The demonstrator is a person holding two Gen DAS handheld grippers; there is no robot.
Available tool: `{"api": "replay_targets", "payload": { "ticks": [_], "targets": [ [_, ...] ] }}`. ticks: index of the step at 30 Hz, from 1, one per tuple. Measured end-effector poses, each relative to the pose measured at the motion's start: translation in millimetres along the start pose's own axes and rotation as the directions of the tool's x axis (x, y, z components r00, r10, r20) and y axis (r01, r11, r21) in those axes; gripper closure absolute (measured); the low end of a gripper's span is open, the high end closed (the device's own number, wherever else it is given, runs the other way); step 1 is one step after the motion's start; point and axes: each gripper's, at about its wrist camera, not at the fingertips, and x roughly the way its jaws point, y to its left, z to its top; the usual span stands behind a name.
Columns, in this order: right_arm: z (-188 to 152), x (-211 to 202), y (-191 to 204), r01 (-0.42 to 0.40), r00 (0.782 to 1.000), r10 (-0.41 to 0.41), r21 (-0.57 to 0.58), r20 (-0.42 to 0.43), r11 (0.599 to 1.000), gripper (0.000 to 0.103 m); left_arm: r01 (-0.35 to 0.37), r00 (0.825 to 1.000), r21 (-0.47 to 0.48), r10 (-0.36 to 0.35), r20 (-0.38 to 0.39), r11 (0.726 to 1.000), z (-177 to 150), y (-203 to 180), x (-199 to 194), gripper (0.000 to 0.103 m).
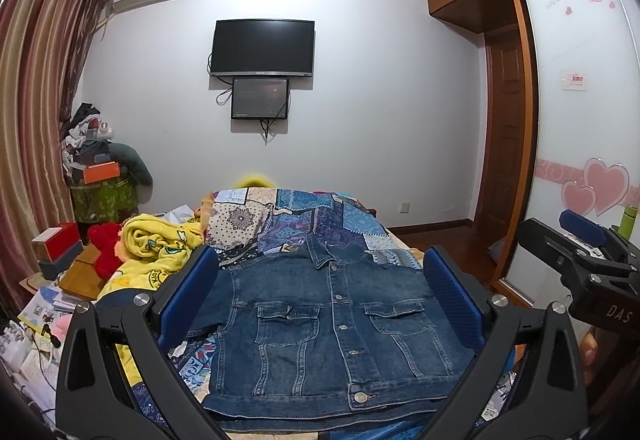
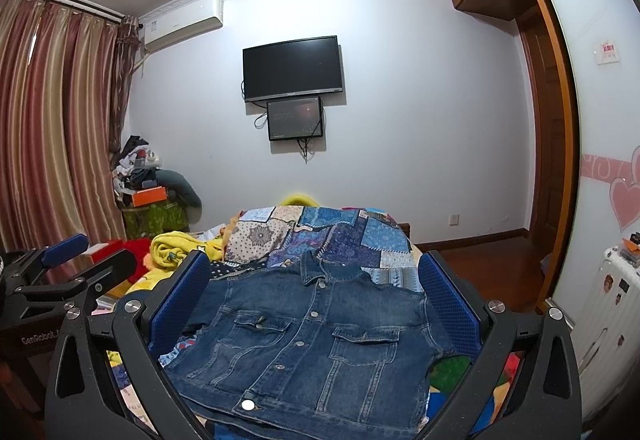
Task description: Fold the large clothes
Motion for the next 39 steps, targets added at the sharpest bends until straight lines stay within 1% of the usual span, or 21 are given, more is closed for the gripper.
{"api": "replay_targets", "payload": {
  "ticks": [32, 39],
  "targets": [
    [-2, 7, -1, 0.002, 1.0, -0.002, 0.0, -0.026, 1.0, 0.0, -0.011, 1.0, -0.023, 0.011, -0.015, 1.0, -3, 6, 10, 0.0],
    [-3, 14, 0, 0.004, 0.999, -0.004, 0.001, -0.05, 1.0, 0.0, -0.015, 0.999, -0.029, 0.014, -0.031, 0.999, -4, 12, 18, 0.0]
  ]
}}
